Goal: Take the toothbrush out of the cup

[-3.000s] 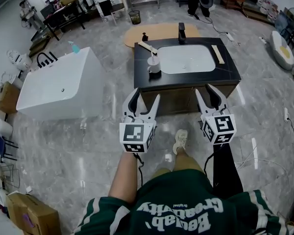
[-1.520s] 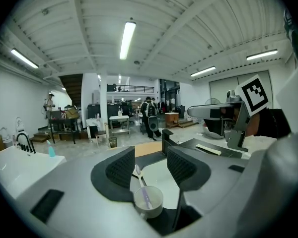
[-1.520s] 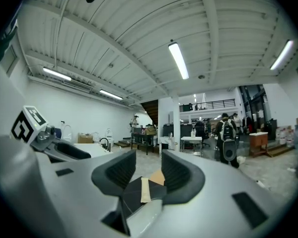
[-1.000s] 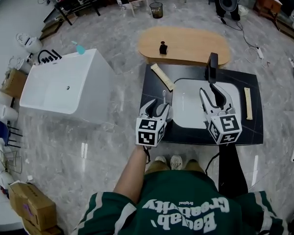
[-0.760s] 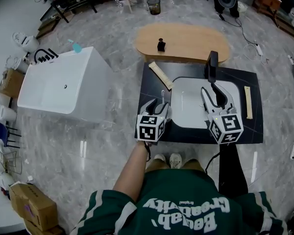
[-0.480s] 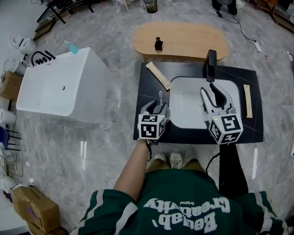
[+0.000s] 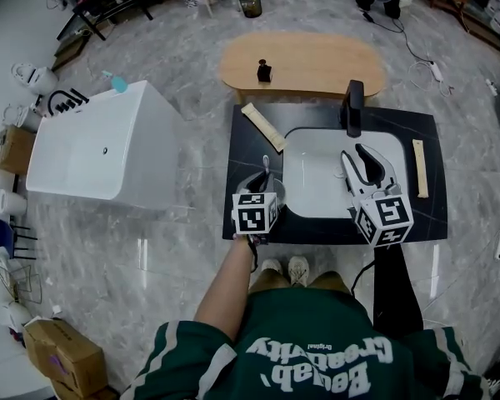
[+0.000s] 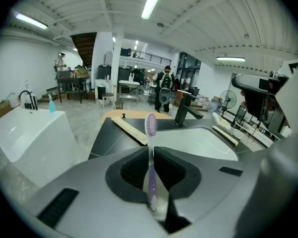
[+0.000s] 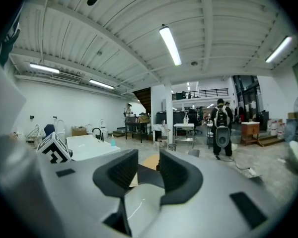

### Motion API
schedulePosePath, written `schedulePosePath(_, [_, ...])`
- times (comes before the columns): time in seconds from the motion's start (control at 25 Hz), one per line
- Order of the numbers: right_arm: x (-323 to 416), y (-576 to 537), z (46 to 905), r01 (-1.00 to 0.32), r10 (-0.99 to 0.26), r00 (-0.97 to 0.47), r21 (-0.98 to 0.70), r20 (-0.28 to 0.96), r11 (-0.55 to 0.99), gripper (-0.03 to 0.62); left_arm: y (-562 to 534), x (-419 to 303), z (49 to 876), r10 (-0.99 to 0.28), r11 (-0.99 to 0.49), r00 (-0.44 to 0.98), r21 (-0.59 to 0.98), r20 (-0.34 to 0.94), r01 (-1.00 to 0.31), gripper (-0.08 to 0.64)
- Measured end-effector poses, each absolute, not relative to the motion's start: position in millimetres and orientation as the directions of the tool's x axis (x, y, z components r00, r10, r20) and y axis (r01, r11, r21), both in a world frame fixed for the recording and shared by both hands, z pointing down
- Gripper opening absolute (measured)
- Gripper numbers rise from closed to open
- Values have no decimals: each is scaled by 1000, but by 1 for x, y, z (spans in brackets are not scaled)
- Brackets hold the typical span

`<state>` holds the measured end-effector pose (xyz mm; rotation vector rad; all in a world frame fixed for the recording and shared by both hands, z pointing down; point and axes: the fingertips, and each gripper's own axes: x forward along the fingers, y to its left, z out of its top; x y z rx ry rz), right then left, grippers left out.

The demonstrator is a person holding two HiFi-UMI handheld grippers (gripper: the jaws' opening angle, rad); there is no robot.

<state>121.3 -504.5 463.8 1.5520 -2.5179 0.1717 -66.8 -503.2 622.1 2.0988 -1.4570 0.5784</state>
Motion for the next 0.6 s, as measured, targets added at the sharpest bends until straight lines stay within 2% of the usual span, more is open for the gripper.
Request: schedulePosePath(0.6, [132,-498,462,-894,-875,-439,-6,206,448,129,-496,-57,601,-760,-310,340,150,554,-939,29])
